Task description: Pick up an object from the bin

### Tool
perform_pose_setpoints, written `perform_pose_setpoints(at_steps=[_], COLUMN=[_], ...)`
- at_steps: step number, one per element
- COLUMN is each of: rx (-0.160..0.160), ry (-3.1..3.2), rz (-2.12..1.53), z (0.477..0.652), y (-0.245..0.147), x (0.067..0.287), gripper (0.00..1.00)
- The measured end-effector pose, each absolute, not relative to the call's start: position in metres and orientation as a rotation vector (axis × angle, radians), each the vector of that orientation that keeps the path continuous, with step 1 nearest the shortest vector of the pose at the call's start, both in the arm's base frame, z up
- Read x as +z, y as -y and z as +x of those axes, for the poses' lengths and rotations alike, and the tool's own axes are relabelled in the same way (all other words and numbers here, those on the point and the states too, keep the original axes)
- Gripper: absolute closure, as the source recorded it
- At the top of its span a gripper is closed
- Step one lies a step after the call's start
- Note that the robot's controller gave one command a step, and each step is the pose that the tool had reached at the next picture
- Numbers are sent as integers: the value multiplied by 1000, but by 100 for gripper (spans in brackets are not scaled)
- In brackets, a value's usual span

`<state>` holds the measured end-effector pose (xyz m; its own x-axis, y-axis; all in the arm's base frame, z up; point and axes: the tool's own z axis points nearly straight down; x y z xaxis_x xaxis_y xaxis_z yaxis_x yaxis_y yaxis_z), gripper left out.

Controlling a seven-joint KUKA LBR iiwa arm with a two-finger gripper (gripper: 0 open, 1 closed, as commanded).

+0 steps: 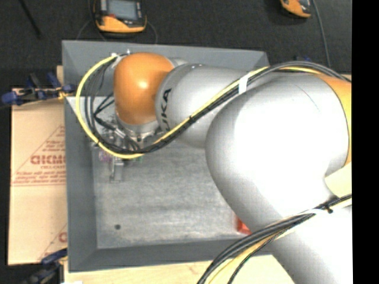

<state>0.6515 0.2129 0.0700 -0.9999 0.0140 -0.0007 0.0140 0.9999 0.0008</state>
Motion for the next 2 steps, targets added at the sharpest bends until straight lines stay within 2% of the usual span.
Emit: perform_pose_setpoints(at_steps=[1,2], rx=[3,5], ry=[-3139,-3137], rz=[20,22], z=[652,653], y=[-213,-213], x=[71,72], gripper=[0,100])
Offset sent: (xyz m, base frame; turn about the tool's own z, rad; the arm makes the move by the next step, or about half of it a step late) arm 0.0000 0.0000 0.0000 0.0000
